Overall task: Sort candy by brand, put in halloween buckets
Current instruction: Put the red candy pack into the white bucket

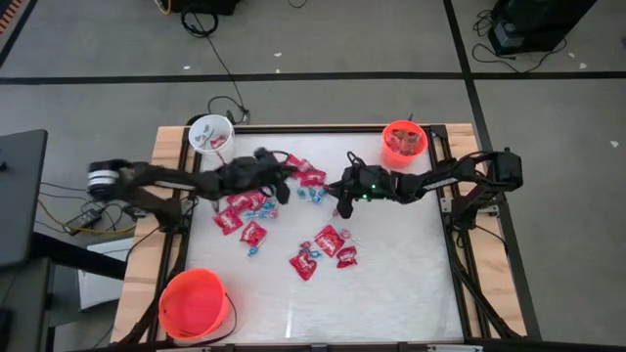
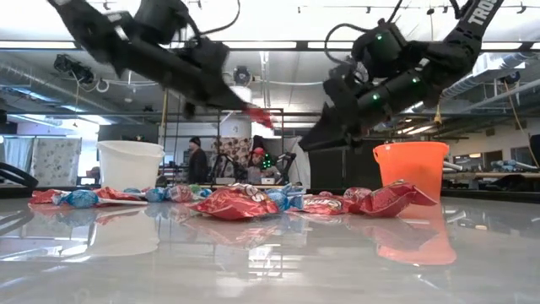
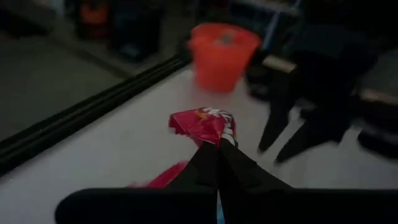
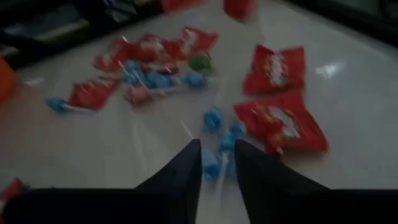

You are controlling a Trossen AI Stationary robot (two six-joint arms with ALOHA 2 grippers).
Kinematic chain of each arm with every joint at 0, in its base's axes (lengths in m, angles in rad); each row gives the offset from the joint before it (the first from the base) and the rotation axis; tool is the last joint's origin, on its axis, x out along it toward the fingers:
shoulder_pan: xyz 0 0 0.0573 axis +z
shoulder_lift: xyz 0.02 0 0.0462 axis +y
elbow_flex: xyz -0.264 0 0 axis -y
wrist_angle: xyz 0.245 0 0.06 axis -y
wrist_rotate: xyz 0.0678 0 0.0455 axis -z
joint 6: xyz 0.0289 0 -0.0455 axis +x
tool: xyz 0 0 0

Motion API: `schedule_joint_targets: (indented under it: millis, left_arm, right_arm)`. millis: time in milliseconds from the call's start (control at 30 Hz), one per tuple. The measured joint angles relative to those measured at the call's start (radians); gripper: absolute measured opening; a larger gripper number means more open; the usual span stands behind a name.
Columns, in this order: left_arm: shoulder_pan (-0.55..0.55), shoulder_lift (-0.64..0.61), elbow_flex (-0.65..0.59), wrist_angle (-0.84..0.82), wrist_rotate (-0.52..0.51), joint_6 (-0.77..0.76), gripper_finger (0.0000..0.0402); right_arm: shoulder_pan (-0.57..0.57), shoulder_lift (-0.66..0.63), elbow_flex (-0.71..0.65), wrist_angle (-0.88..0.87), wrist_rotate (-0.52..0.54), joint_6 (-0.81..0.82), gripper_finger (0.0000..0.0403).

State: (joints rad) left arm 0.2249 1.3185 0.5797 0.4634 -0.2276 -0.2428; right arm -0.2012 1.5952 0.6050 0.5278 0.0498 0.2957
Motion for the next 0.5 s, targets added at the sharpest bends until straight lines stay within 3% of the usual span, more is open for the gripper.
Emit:
schedule_joint_targets:
  millis: [233,400,500]
  left_arm:
    - [0.100,-0.400,0.000,-0.543,-0.107,-0.076,0.0002]
    - [0.201,-0.607,0.000,-0.851,-0.364,-0.219,0.0001]
    - [0.275,-0.650,0.000,-0.978,-0.427,-0.254,0.0001]
  right_arm:
    - [-0.020,0.007,0.122,-0.311,0.055,-0.059,0.0163]
    - [-0.044,0.006,0.210,-0.349,0.066,-0.135,0.0182]
    - [-0.066,0.006,0.264,-0.408,0.065,-0.133,0.0185]
